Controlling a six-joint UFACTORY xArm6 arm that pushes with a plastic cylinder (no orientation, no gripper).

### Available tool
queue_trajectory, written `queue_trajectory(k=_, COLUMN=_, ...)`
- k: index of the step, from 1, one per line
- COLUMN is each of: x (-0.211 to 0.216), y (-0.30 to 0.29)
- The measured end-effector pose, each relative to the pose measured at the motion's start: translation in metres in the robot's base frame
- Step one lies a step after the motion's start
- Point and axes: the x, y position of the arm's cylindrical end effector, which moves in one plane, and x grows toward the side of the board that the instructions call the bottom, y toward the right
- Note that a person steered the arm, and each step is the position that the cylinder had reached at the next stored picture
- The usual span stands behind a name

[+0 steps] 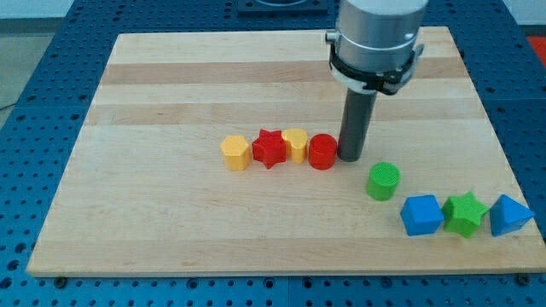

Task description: Push the green star to the top center

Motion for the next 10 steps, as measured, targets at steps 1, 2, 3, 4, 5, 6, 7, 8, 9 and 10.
queue_trajectory(k=1, x=0.036, y=-0.027)
queue_trajectory(k=2, x=0.062, y=-0.029)
queue_trajectory(k=3, x=0.062, y=-0.003)
queue_trajectory(k=4, x=0.055, y=0.031)
queue_trajectory(k=5, x=0.049, y=0.044)
queue_trajectory(k=6, x=0.071, y=0.042)
queue_trajectory(k=7, x=0.067, y=0.064)
queue_trajectory(k=8, x=0.011, y=0.087)
queue_trajectory(k=9, x=-0.019, y=0.083)
queue_trajectory(k=10, x=0.015, y=0.091)
